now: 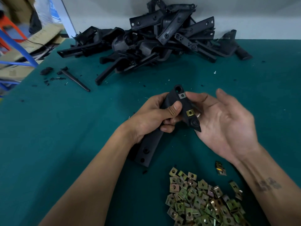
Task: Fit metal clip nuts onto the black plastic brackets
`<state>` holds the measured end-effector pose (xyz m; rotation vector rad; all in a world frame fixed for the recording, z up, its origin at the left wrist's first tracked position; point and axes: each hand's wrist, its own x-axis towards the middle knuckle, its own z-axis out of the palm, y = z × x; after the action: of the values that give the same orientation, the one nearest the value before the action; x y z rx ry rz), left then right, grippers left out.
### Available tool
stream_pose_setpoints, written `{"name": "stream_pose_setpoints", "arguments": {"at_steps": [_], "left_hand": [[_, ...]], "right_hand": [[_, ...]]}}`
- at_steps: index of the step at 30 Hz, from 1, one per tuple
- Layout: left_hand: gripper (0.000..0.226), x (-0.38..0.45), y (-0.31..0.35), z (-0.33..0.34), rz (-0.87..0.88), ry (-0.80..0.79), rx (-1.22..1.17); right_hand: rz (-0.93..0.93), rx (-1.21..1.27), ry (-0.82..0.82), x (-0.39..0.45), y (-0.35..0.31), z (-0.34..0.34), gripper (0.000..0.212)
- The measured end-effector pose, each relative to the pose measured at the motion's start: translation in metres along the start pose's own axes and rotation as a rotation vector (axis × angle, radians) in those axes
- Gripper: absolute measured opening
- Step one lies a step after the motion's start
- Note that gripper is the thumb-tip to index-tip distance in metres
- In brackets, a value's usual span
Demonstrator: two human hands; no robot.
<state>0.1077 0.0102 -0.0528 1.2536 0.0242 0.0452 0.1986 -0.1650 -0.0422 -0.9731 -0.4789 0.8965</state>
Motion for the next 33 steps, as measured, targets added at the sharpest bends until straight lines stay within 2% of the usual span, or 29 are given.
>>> {"name": "stream_pose_setpoints", "arguments": {"at_steps": [2,4,7,8,10,12,14,17,19,22,25,27,29,30,31,33], "left_hand": [[0.017,0.002,0.001,0.004,0.042,0.092,-0.022],[0.017,0.005,0.004,0.010,0.159,0.267,-0.100],[0.018,0.007,0.018,0.026,0.349,0.609,-0.200],[0.019,0.007,0.023,0.034,0.388,0.664,-0.217],[0.024,0.004,0.031,0.052,0.444,0.686,-0.242],[0.025,0.001,0.033,0.074,0.442,0.574,-0.211],[0.022,-0.002,0.026,0.107,0.385,0.391,-0.122],[0.028,-0.015,0.003,0.171,0.299,0.099,0.197],[0.027,-0.029,-0.012,0.223,0.322,-0.079,0.361],[0.027,-0.044,-0.046,0.299,0.218,-0.270,0.405],[0.038,-0.058,-0.096,0.369,0.138,-0.454,0.629],[0.036,-0.069,-0.131,0.408,0.072,-0.610,0.811],[0.030,-0.080,-0.164,0.439,-0.072,-0.843,0.942],[0.034,-0.085,-0.179,0.451,-0.150,-0.960,0.968],[0.040,-0.089,-0.193,0.460,-0.219,-1.044,0.984],[0.048,-0.098,-0.213,0.472,-0.332,-1.097,0.973]], "right_hand": [[0.007,-0.038,-0.047,0.002,0.000,-0.003,0.058],[-0.022,-0.153,-0.046,0.003,0.003,0.001,0.056],[-0.078,-0.562,0.057,0.001,0.005,0.021,0.034],[-0.100,-0.724,0.077,-0.004,0.005,0.028,0.024],[-0.158,-0.869,0.083,-0.018,0.003,0.045,0.027],[-0.217,-0.756,0.218,-0.039,-0.009,0.058,0.028],[-0.285,-0.597,0.440,-0.070,-0.022,0.057,0.023],[-0.418,-0.336,0.769,-0.136,-0.032,0.038,0.019],[-0.420,-0.196,0.875,-0.195,-0.029,0.020,0.020],[-0.421,0.023,0.907,-0.285,-0.021,-0.003,0.030],[-0.463,0.164,1.152,-0.355,-0.009,-0.035,0.030],[-0.417,0.205,1.418,-0.393,0.005,-0.068,0.022],[-0.350,0.233,1.683,-0.429,0.018,-0.106,0.011],[-0.323,0.255,1.795,-0.447,0.025,-0.123,0.008],[-0.279,0.265,1.876,-0.465,0.031,-0.139,0.006],[-0.197,0.284,1.957,-0.502,0.045,-0.164,0.007]]}}
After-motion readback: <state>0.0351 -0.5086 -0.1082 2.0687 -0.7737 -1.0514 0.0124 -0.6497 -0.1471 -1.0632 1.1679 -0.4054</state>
